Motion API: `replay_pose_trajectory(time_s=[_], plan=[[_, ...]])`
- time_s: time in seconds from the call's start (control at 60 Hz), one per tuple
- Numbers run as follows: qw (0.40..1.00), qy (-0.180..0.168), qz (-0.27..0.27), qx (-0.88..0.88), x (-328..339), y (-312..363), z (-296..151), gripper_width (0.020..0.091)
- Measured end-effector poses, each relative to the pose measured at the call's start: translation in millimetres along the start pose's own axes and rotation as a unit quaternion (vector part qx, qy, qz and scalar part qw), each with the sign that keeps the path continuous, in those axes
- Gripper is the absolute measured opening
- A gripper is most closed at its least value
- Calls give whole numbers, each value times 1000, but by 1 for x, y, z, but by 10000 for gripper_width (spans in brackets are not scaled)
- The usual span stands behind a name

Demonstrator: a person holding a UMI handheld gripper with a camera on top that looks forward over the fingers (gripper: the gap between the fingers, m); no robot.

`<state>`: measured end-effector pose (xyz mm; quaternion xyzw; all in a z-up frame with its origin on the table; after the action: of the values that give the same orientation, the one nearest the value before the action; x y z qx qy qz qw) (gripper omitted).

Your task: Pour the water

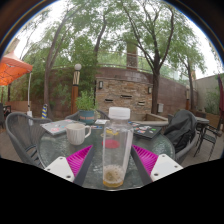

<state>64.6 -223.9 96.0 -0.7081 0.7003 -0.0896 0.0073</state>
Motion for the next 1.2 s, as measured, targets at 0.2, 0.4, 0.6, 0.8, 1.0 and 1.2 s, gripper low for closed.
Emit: replay_pose_trajectory(time_s=[0.2,0.4,0.6,0.8,1.0,1.2], plan=[[999,-3,18,-51,-39,-4,17,518],[993,-44,27,-104,-45,-2,25,519],[999,-11,24,-30,-51,-6,17,435],[965,-9,24,262,-99,-14,-32,409],[781,-5,26,624,-168,3,-74,409],[581,-11,25,814,-209,20,-107,408]])
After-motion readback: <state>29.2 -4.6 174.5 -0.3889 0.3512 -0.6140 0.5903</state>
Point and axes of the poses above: the point between the fingertips, and its own axes, seen from behind it with the camera up: y to the left, z down, x backward, against the way the camera looks, the point moved 8 cm from there along x, backward, against the way the camera looks, and after that the axes turned 4 degrees about x, right-handed, at the moved point
